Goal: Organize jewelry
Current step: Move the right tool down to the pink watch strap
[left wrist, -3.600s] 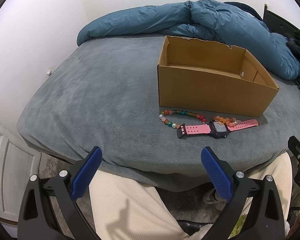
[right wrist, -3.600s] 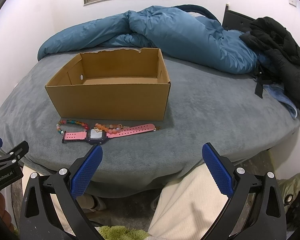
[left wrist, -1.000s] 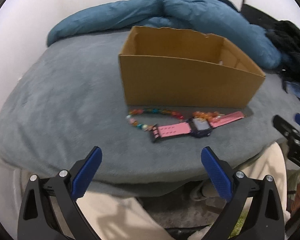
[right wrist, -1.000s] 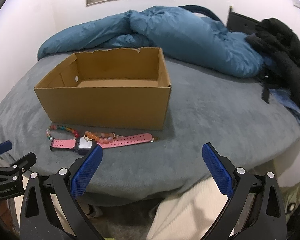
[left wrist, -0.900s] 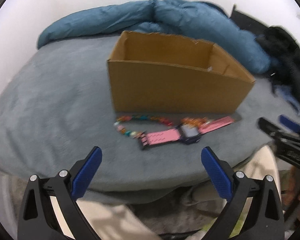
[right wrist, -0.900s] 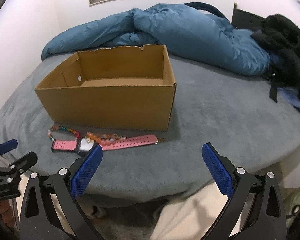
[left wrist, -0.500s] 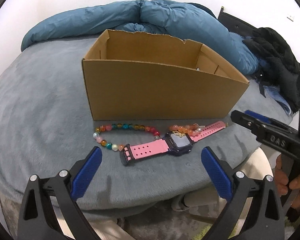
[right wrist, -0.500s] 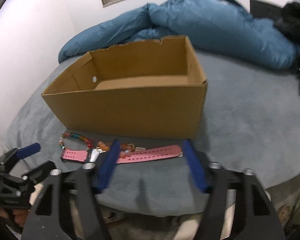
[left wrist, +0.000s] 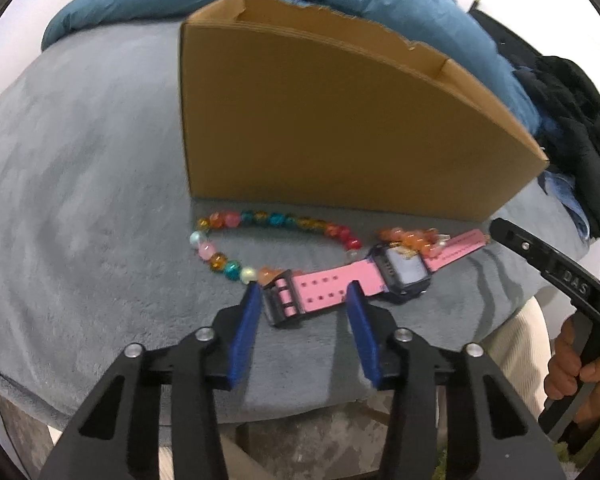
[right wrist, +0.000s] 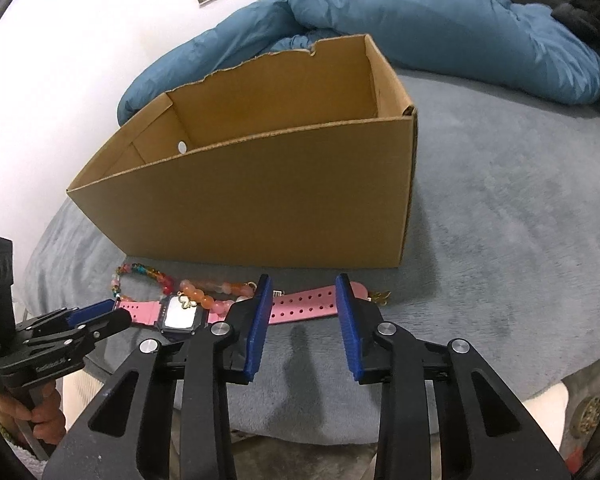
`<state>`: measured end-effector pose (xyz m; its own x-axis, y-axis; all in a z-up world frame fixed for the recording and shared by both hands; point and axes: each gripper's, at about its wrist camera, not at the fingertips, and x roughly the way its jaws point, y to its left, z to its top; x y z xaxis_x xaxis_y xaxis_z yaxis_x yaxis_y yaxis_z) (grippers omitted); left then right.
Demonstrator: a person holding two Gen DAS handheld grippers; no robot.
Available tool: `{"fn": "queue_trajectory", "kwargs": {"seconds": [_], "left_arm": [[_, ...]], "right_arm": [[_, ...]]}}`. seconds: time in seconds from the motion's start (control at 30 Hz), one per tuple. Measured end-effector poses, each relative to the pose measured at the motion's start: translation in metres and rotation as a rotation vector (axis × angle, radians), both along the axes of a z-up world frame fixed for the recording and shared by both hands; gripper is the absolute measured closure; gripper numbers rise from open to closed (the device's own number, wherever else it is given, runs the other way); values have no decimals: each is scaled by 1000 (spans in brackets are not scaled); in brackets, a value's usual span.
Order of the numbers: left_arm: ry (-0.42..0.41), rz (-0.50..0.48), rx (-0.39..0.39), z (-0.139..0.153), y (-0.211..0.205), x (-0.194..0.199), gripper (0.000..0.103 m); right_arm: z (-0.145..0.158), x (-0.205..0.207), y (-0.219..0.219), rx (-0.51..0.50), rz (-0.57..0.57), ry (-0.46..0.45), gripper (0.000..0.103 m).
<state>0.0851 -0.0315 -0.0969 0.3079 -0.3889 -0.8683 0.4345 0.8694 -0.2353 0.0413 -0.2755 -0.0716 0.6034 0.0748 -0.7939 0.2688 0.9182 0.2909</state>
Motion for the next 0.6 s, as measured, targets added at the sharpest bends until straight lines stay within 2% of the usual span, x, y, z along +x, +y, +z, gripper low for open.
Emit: {"fn": "queue_trajectory", "kwargs": {"seconds": [0.13,0.23,0.43,0.5,0.6], "left_arm": [[21,5,1,-2,3,4,65],[32,-10,-25,3,1,1,76],[21,-8,-46,12,0,-1,76],[12,11,-38,12,-1,1,85],[10,19,-15,11,-3,4,92]], "right_arm": [[-4,2,2,7,12,0,73],[-6,2,2,13,17,2,73],[-12,0,4,27,25,9,73],[-13,-1,5,28,23,10,73],[-10,-4,3,33,14,1,73]]}}
